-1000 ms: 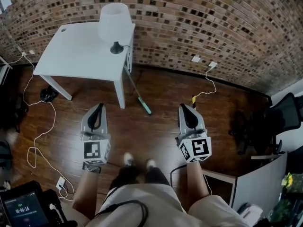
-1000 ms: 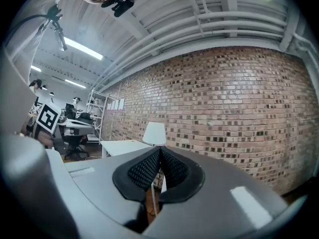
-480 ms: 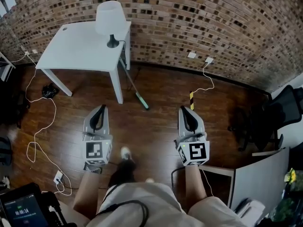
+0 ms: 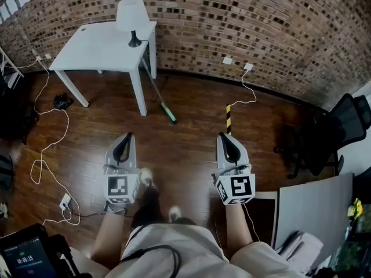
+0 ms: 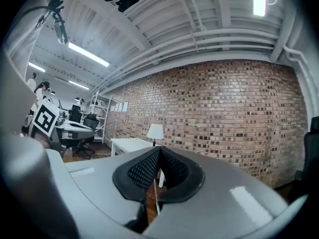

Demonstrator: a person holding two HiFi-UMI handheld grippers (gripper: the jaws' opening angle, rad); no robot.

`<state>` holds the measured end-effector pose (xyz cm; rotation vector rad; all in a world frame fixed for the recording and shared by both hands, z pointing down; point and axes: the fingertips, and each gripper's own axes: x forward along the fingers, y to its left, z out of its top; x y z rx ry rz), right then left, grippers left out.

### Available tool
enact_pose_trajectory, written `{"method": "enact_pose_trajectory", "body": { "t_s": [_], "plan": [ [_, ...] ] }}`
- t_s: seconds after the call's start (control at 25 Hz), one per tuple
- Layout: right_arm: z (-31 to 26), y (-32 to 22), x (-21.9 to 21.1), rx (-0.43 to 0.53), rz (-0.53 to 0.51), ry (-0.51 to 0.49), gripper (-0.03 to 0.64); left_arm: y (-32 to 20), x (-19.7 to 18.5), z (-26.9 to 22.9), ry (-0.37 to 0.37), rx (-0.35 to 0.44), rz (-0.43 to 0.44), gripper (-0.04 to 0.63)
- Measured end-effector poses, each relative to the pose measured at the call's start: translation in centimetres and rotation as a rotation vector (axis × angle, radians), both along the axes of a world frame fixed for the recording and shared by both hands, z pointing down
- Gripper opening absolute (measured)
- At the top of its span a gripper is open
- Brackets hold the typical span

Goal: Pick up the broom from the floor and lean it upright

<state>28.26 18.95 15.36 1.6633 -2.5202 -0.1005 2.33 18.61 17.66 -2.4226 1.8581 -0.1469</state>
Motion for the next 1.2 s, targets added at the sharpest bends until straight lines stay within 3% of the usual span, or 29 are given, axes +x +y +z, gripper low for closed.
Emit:
{"method": "enact_pose_trajectory", "body": {
  "t_s": [0.36, 0.76, 1.2],
  "plan": [
    [-0.4, 6.5, 2.1, -0.010, -0.002, -0.016, 0.012, 6.9, 2.0, -1.3, -0.010, 0.005, -0.007, 0.002],
    [-2.1, 7.0, 0.9, 0.007, -0.004, -0.033, 0.012, 7.8, 0.5, -1.8, -0.003, 0.003, -0.026, 0.002],
    [-1.9, 7.0, -2.9, -0.004, 0.045, -0.042, 0.012, 7.2, -2.0, -2.1, -0.014, -0.007, 0.036, 0.002]
  ]
}}
